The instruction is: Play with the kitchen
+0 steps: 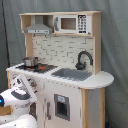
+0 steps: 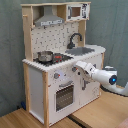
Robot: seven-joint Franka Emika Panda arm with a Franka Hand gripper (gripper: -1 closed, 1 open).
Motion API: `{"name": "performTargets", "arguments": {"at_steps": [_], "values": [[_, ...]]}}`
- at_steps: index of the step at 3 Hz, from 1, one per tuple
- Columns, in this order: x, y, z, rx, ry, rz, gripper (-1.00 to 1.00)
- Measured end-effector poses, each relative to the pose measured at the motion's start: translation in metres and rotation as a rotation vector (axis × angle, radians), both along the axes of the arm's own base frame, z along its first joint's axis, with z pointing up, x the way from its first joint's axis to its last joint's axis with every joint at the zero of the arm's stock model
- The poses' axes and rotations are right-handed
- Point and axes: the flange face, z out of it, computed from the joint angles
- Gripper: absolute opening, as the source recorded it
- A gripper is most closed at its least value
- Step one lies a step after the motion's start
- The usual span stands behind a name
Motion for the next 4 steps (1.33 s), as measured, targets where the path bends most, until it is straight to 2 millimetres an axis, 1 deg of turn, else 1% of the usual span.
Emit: {"name": "performTargets", "arguments": {"at_steps": [1,2,3,4], "values": [[0.0165,0.012,-0.0014,0.037,0.002,0.004,1.0],[0.0165,0.012,-0.0012,0.039,0.002,0.004,-1.0],[0.0167,0.0115,-0.0004,0.061,0.0,0.001,-1.0],[0.0166,0.0118,-0.0008,-0.06,-0.004,-0.001,-1.0]]}}
